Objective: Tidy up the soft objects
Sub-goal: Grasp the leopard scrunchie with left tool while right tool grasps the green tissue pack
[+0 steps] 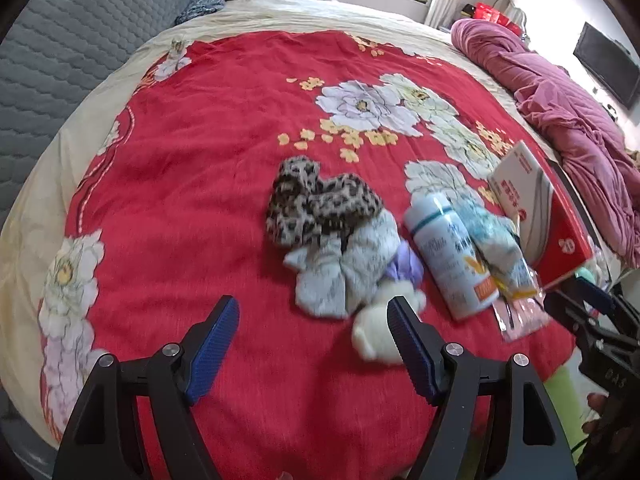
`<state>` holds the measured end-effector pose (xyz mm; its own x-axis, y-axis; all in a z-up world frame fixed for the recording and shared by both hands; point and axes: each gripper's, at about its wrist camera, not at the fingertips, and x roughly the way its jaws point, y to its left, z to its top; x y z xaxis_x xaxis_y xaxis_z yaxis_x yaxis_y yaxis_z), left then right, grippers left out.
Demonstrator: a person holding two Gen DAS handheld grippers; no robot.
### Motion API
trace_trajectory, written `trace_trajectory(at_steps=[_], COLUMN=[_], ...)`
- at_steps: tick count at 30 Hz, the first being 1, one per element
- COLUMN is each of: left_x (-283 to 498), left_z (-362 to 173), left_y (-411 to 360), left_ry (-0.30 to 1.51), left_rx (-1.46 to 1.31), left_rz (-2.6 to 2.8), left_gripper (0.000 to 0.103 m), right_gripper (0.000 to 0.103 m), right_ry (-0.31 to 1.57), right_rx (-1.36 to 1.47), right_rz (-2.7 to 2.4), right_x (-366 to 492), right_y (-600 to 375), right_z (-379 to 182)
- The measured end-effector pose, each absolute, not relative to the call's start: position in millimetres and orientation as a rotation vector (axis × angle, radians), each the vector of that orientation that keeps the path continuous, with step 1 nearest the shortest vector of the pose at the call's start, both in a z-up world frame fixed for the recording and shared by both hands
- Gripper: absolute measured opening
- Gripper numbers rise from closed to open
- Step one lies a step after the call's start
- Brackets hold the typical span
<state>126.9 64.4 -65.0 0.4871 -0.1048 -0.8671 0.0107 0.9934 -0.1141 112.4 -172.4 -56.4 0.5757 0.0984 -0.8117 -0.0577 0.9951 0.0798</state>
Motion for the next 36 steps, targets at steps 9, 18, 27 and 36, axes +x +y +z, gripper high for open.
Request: trace_trajectory(at_steps=[9,18,27,36], left_x=[172,202,227,238], left_z=[-62,-78,-94,-109], left_y=[61,65,67,68], left_ry=[1.049,1.07,1.103,1.13], left_rx=[-0.095,-0.109,-0.104,-0.136], left_rz=[-0.087,-0.106,-0.121,-0.128], left_gripper=[0.078,0.078,0.078,0.078], right_gripper=[0.077,0.077,0.076,0.052], right_ry=[0.953,0.994,1.001,1.004], right_rx=[-0.002,0.043,0.095,0.055], right_rz=[0.091,0.101,0.09,0.103], right_x=[144,175,190,197], right_y=[-153,-136,-139,-132], right_z=[-61,-77,-86,-90])
